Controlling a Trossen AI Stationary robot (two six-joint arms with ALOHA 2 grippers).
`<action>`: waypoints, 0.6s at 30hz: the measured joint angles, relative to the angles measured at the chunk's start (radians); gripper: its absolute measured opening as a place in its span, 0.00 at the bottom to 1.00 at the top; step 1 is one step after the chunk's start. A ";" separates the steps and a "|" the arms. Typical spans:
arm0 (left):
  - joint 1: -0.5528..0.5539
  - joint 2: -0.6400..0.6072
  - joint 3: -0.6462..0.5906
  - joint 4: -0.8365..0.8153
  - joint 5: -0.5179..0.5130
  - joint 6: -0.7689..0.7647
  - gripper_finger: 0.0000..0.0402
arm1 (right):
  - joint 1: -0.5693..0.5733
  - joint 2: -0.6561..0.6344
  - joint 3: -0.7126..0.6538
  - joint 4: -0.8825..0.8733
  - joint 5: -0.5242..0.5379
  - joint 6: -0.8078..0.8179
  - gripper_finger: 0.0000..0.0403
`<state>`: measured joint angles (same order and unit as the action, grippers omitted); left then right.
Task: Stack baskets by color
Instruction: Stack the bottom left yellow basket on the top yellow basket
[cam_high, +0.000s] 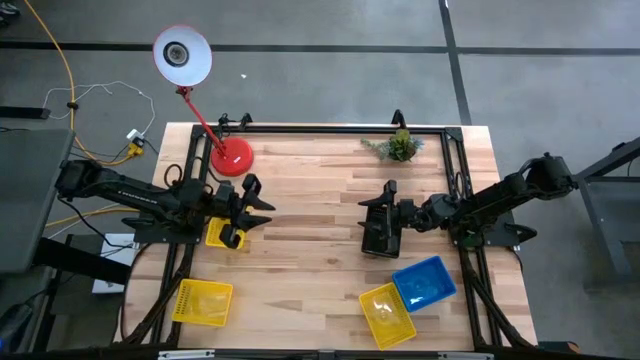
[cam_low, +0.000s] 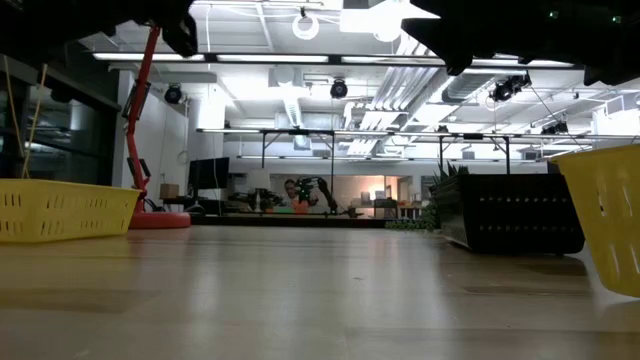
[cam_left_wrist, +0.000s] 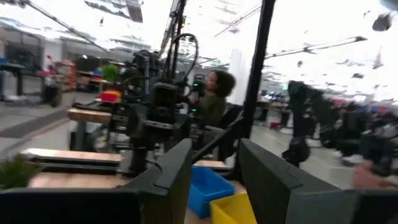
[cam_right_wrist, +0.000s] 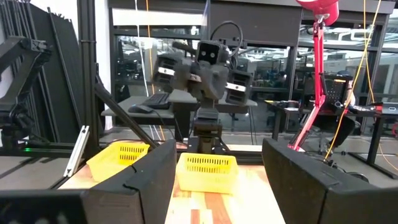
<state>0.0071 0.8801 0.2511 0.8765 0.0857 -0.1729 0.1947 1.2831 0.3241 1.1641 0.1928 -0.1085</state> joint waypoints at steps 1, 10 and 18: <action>-0.017 0.011 0.014 0.001 0.005 -0.007 0.30 | 0.000 0.000 0.000 0.000 0.000 0.000 0.56; -0.303 0.184 0.281 -0.400 -0.100 0.136 0.32 | 0.000 0.000 0.000 0.000 0.000 0.000 0.56; -0.559 0.337 0.640 -1.185 -0.375 0.093 0.45 | 0.000 0.000 0.000 -0.009 0.001 0.000 0.56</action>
<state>-0.5521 1.2173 0.8909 -0.3089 -0.2893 -0.0801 0.1951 1.2835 0.3241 1.1551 0.1936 -0.1086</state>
